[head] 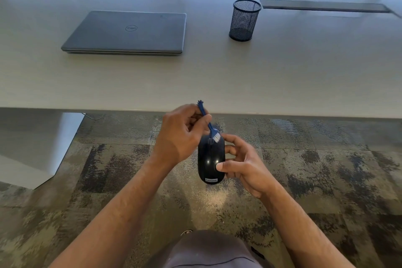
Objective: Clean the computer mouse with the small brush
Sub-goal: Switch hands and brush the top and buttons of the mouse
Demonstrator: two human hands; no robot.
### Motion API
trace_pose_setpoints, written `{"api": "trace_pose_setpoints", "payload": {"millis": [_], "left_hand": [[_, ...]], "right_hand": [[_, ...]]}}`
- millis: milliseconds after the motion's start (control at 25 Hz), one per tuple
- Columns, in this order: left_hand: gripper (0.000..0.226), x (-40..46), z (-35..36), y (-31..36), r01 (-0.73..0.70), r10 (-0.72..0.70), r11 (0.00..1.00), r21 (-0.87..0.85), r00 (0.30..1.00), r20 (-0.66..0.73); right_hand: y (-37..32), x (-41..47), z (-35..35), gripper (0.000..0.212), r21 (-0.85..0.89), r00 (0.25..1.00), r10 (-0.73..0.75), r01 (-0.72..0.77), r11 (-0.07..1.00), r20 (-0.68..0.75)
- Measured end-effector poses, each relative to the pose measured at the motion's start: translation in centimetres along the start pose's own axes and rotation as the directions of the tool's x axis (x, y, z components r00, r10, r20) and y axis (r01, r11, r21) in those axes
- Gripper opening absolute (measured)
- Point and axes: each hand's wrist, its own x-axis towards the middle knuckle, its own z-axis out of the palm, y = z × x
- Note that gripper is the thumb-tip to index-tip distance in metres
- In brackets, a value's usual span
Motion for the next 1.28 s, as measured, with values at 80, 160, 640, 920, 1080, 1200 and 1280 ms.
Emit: {"api": "trace_pose_setpoints", "payload": {"millis": [80, 160, 640, 920, 1080, 1200, 1280], "left_hand": [[0.004, 0.4, -0.6, 0.0, -0.007, 0.009, 0.999, 0.037, 0.998, -0.060], [0.003, 0.4, -1.0, 0.1, -0.010, 0.009, 0.999, -0.034, 0.999, -0.043], [0.009, 0.2, -3.5, -2.0, 0.147, -0.164, 0.979, -0.143, 0.979, -0.117], [0.007, 0.5, -2.8, -2.0, 0.136, -0.145, 0.984, -0.118, 0.986, -0.077], [0.008, 0.3, -3.2, -2.3, 0.162, -0.181, 0.976, -0.142, 0.975, -0.131], [0.004, 0.3, -3.0, -1.3, 0.065, -0.067, 0.954, -0.292, 0.998, 0.002], [0.001, 0.4, -2.5, -0.5, 0.051, -0.001, 0.943, -0.328, 0.989, 0.150]], "right_hand": [[0.2, 0.0, -0.1, 0.071, 0.008, 1.000, -0.003, 0.003, 1.000, -0.010], [0.2, 0.1, -0.3, 0.072, 0.030, 1.000, -0.003, 0.003, 1.000, -0.015], [-0.3, 0.3, -0.4, 0.077, 0.047, 1.000, 0.007, -0.007, 0.999, 0.008], [-0.6, 0.1, -0.3, 0.075, 0.048, 0.999, 0.005, -0.008, 0.999, 0.047], [-0.6, -0.1, -0.6, 0.069, 0.063, 0.999, 0.001, -0.003, 0.998, 0.036], [-0.4, -0.1, -0.7, 0.070, 0.052, 1.000, -0.001, 0.000, 0.999, 0.017], [-0.4, 0.0, -0.6, 0.072, 0.054, 1.000, 0.003, -0.004, 0.999, 0.023]]}}
